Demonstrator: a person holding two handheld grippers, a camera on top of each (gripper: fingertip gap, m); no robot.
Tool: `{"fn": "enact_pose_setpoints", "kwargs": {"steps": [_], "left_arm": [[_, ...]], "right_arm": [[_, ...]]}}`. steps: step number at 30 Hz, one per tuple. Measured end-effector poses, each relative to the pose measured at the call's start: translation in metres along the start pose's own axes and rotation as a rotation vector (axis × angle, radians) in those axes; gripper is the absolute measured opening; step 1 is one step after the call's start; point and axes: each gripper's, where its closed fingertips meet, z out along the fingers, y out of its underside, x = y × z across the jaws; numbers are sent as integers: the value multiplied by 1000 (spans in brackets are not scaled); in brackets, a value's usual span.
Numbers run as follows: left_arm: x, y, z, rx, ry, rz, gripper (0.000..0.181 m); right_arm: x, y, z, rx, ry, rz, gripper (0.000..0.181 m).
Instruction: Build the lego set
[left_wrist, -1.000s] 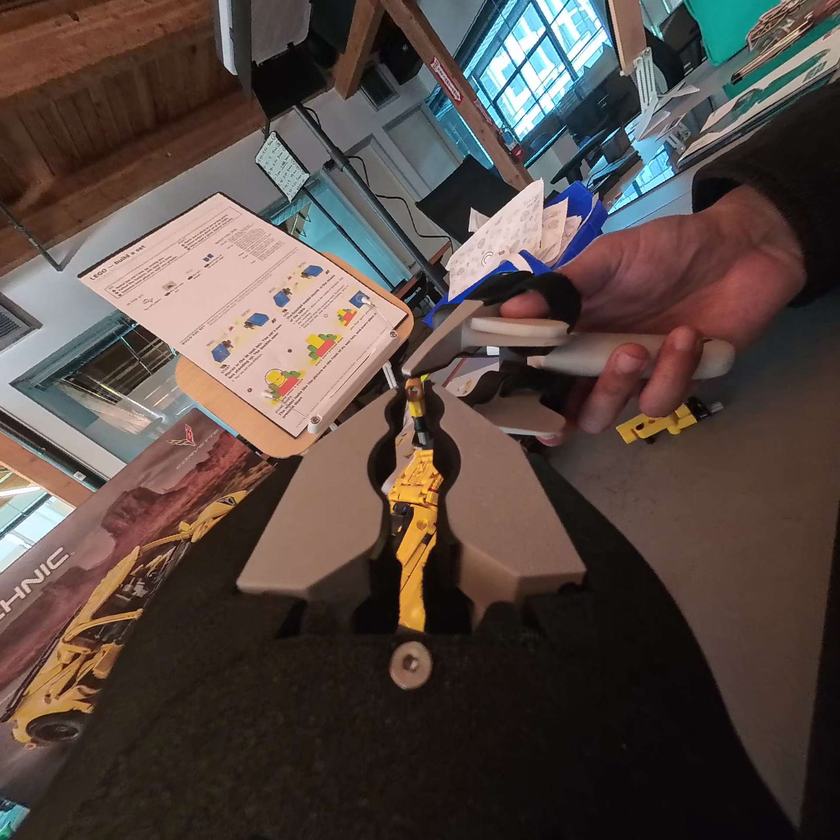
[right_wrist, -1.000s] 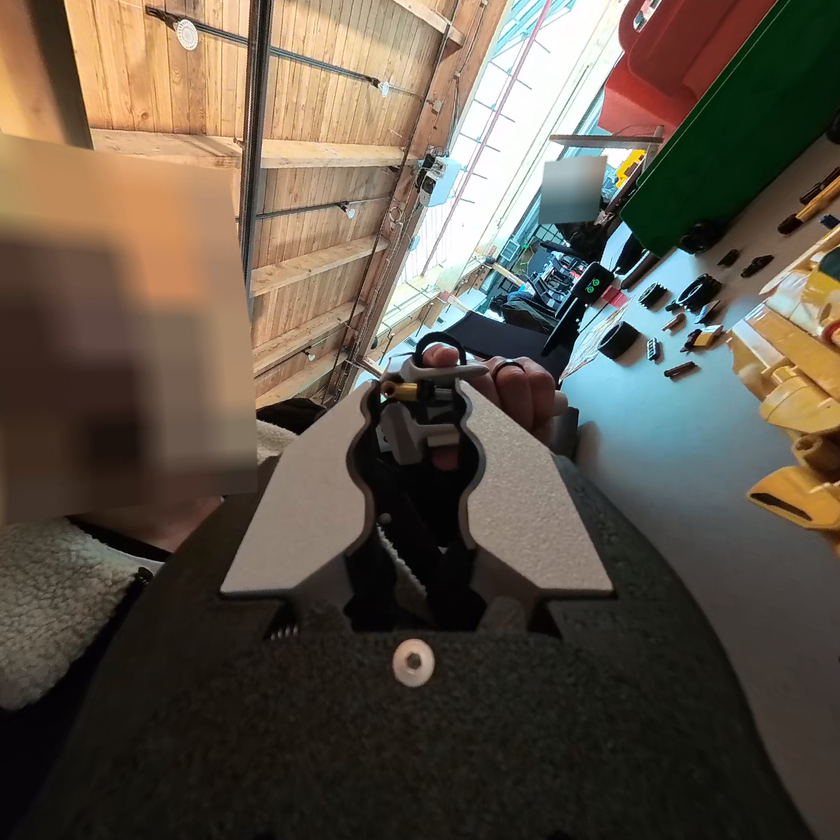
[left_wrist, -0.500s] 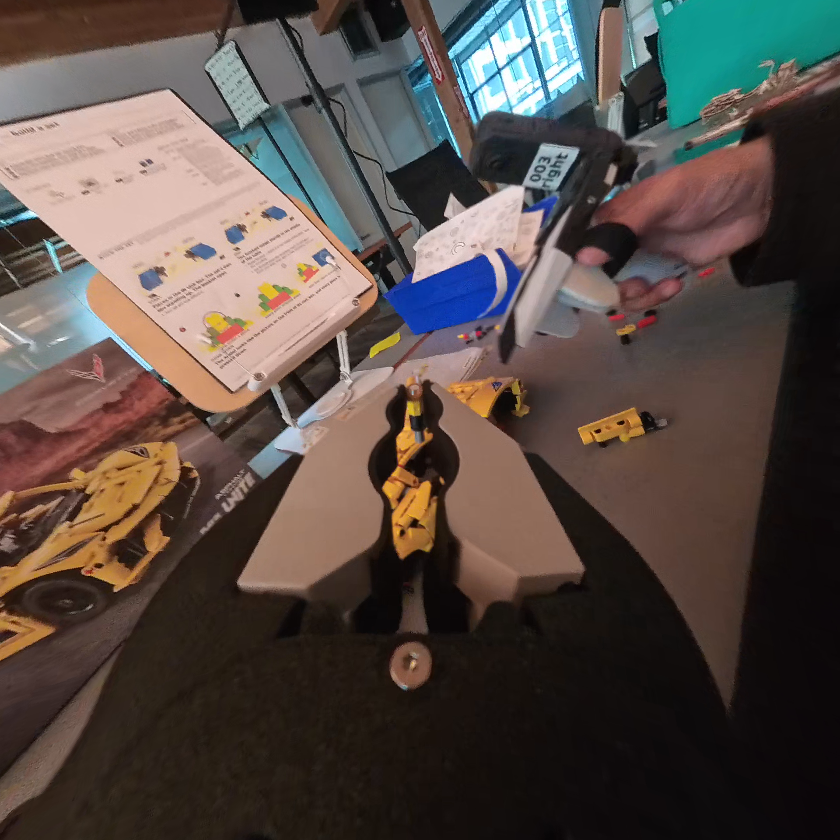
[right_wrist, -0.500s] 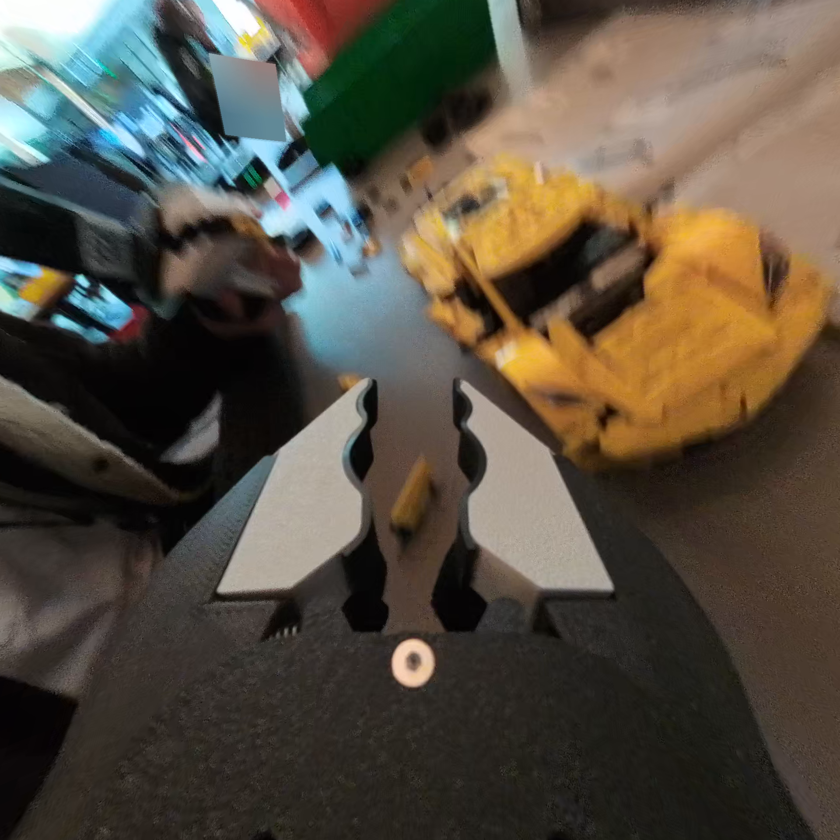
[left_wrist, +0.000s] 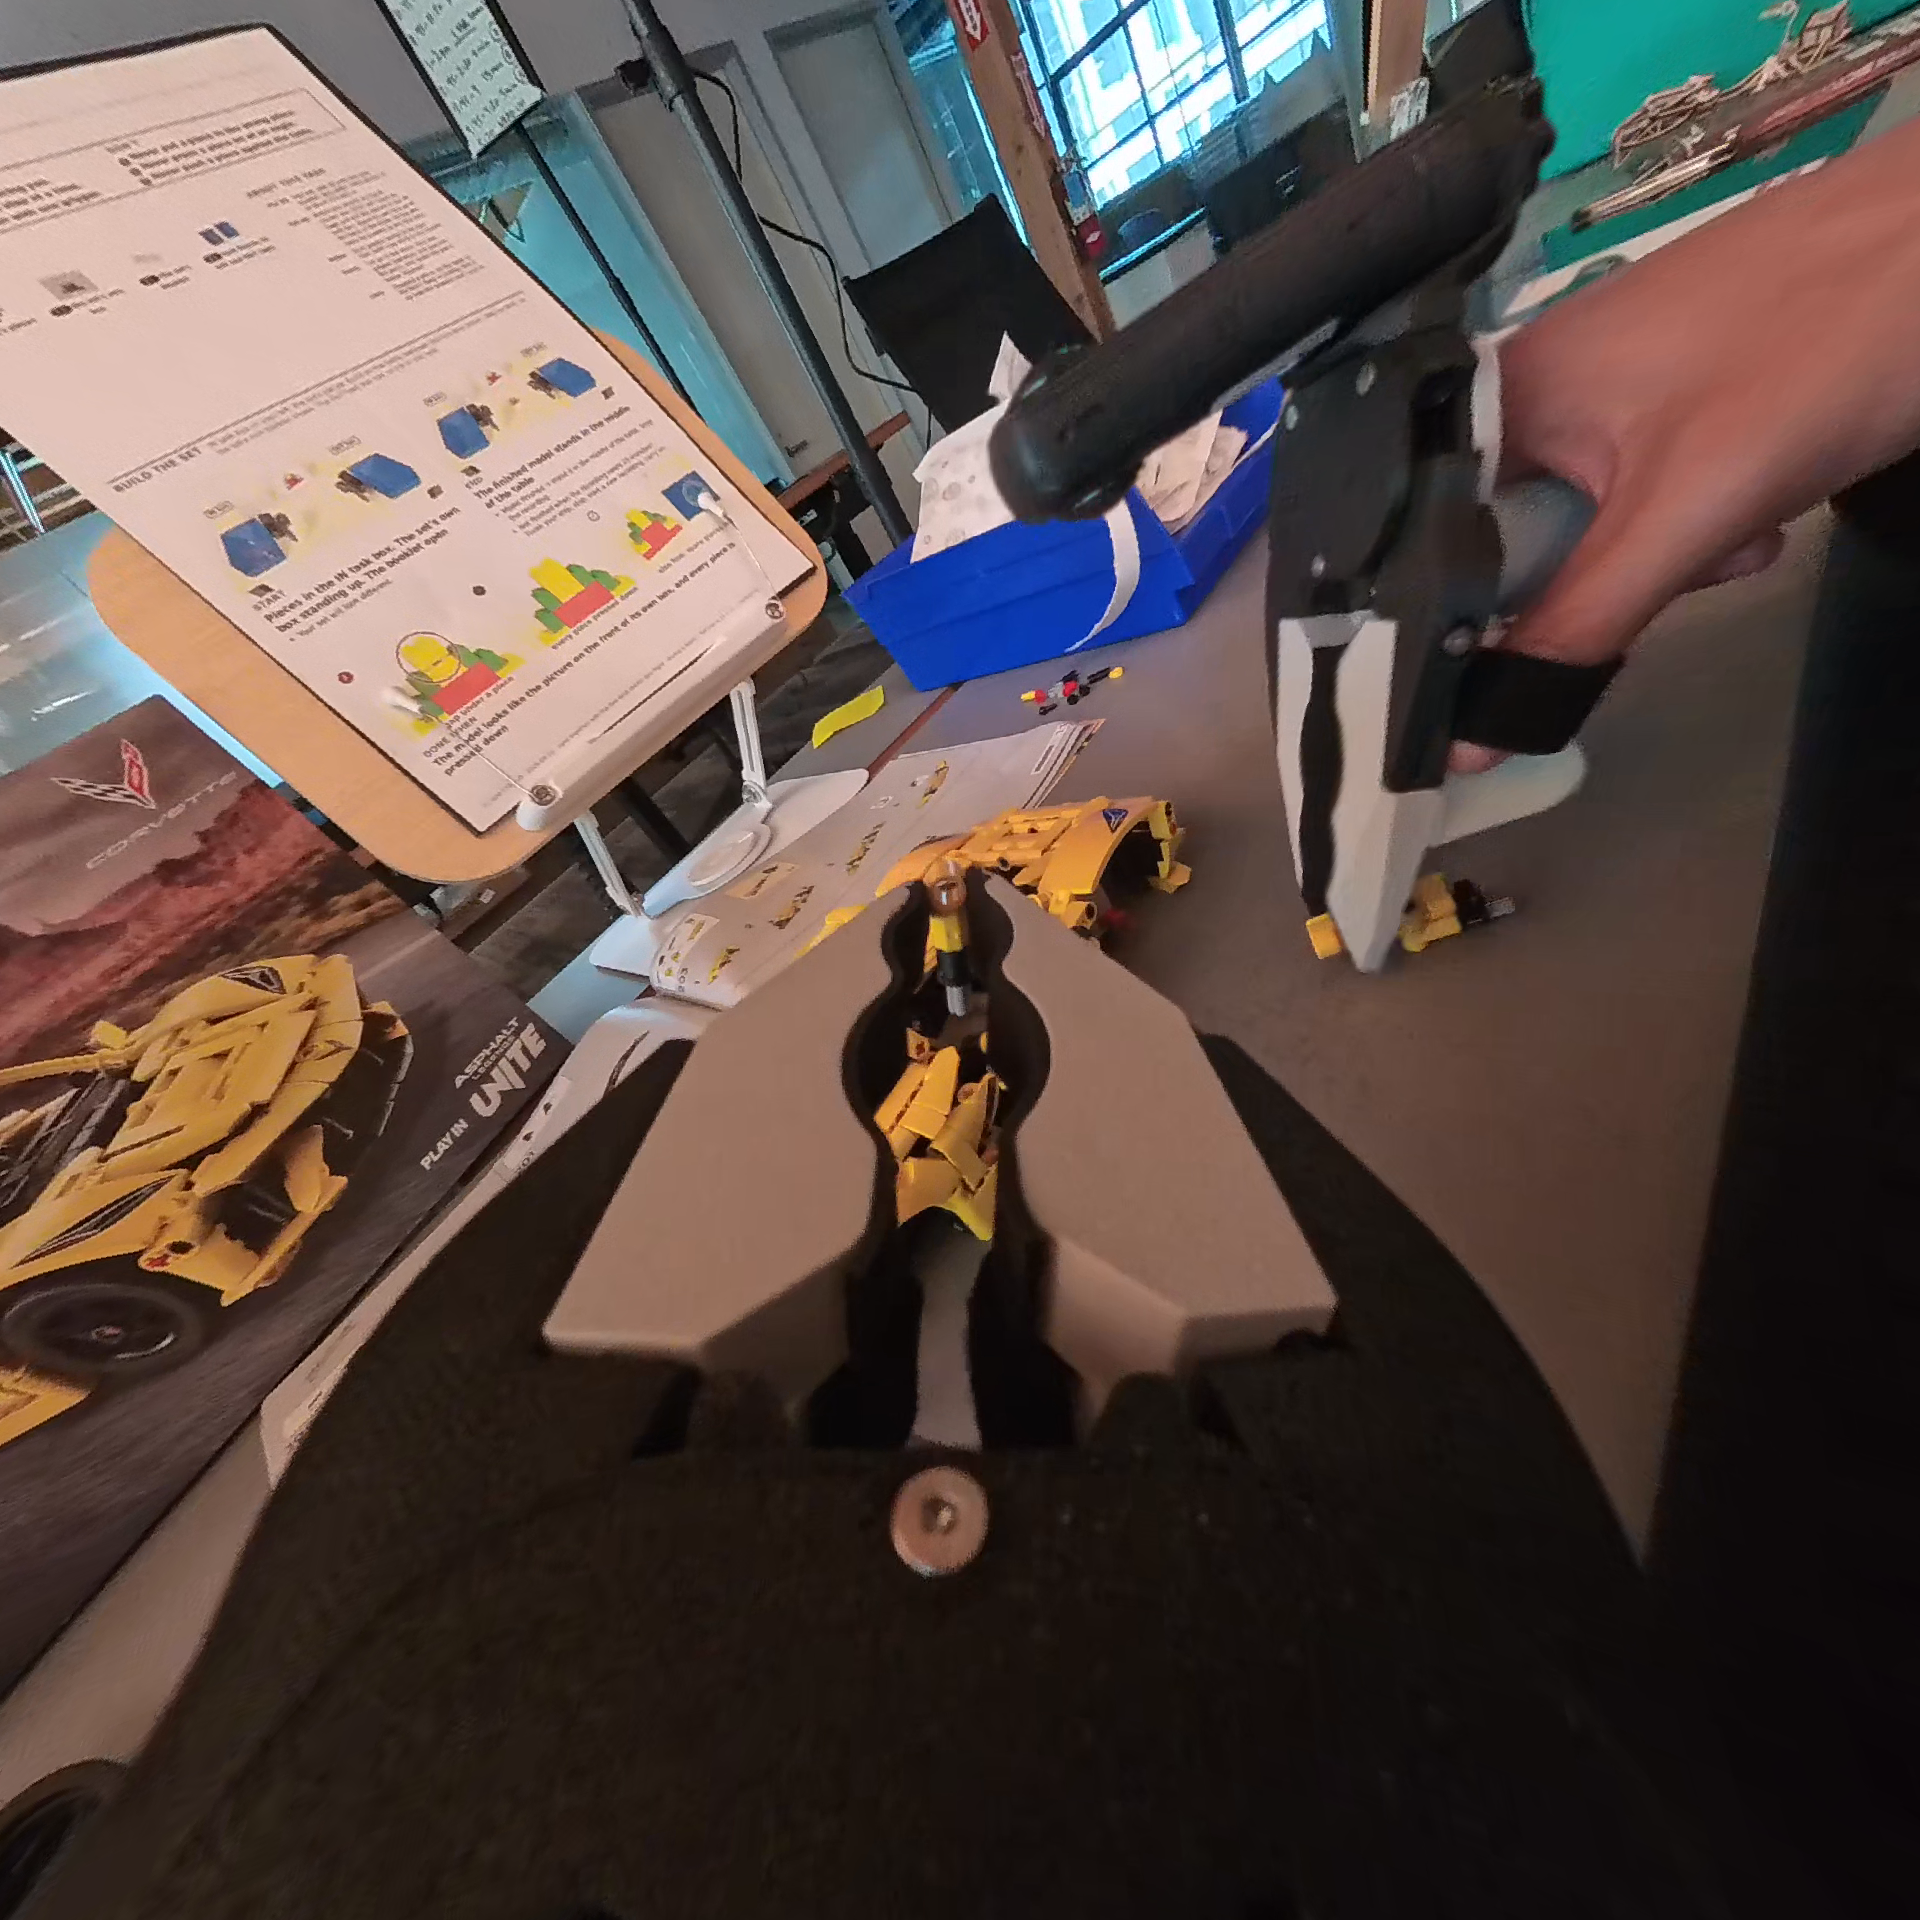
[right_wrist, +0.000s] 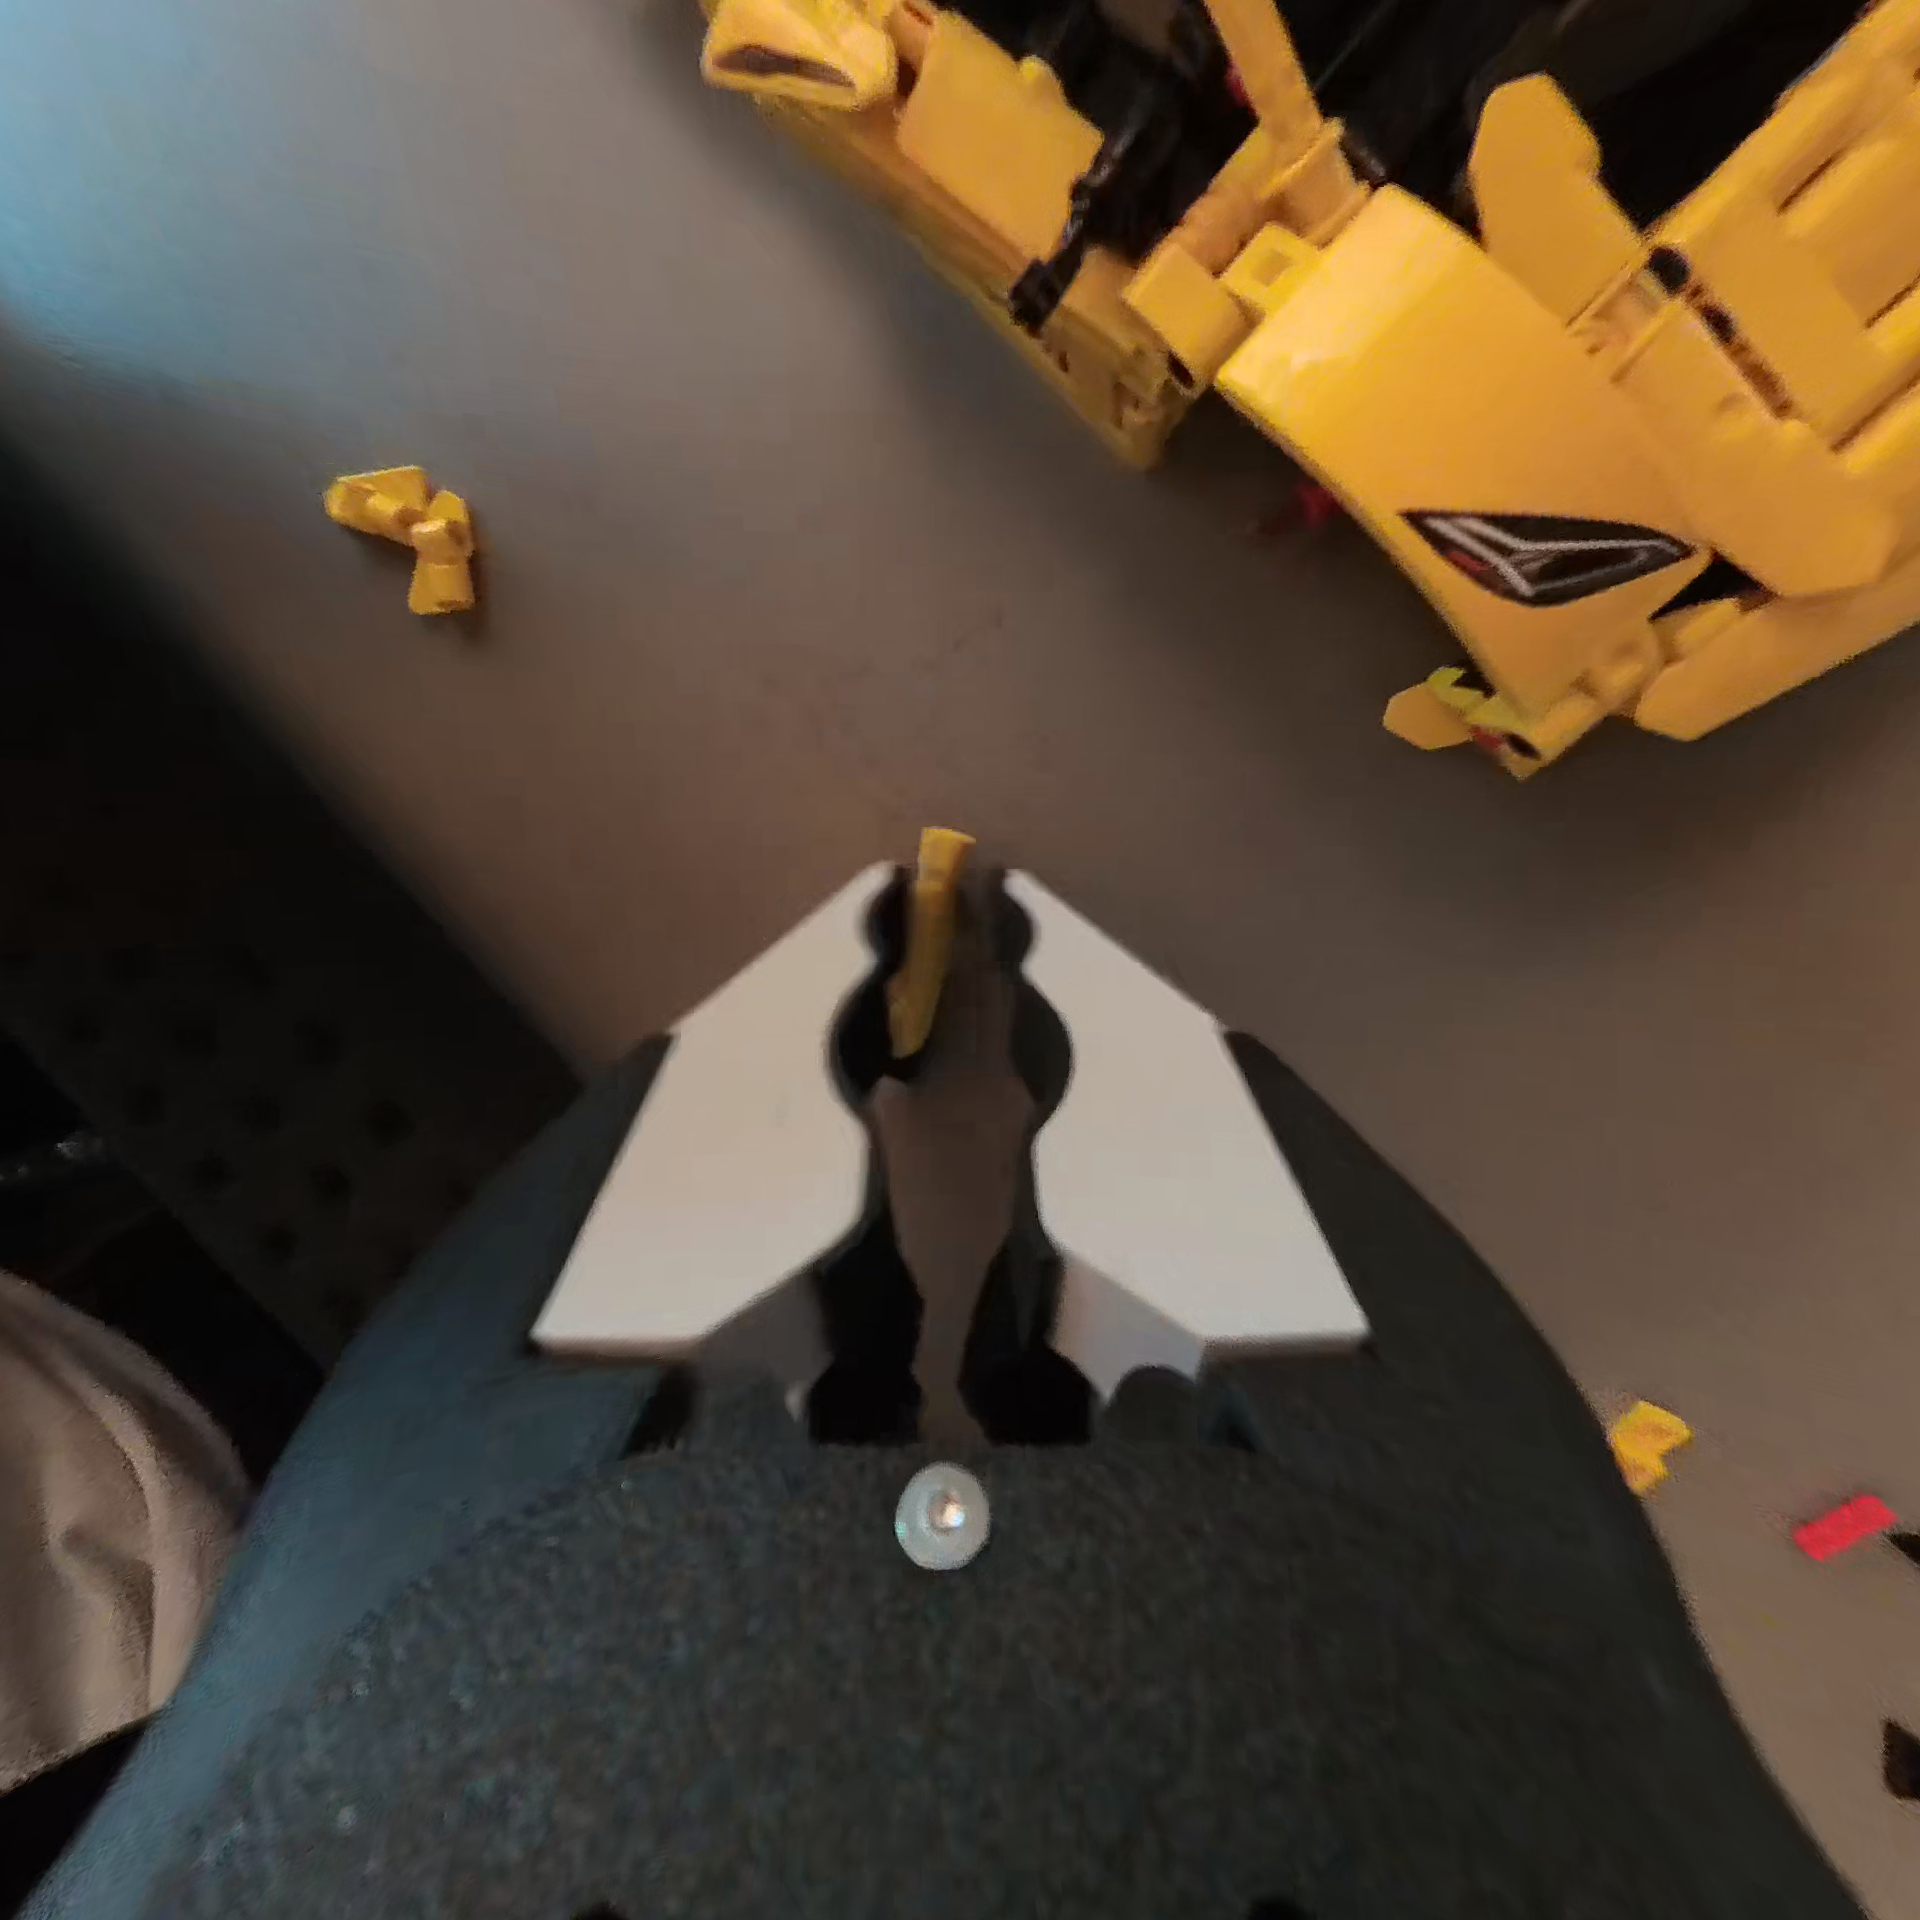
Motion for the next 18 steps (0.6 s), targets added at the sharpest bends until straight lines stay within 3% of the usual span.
{"fn": "enact_pose_setpoints", "kwargs": {"steps": [1,5,9,11,13,18], "left_arm": [[0,0,0,1,4,-4,6],[3,-6,-4,40,73,-92,6],[-3,-19,-12,139,157,-285,6],[-9,-23,-17,185,208,-416,7],[-13,-25,-20,221,274,-544,6],[-30,-32,-30,337,408,-855,7]], "right_arm": [[3,0,0,-14,15,4,7],[1,-12,-9,24,-7,-49,7],[-62,-92,-77,534,-478,-135,7],[-93,-111,-115,746,-743,-285,7],[-90,-127,-106,785,-730,-281,7],[-101,-135,-103,806,-944,-208,7]]}}
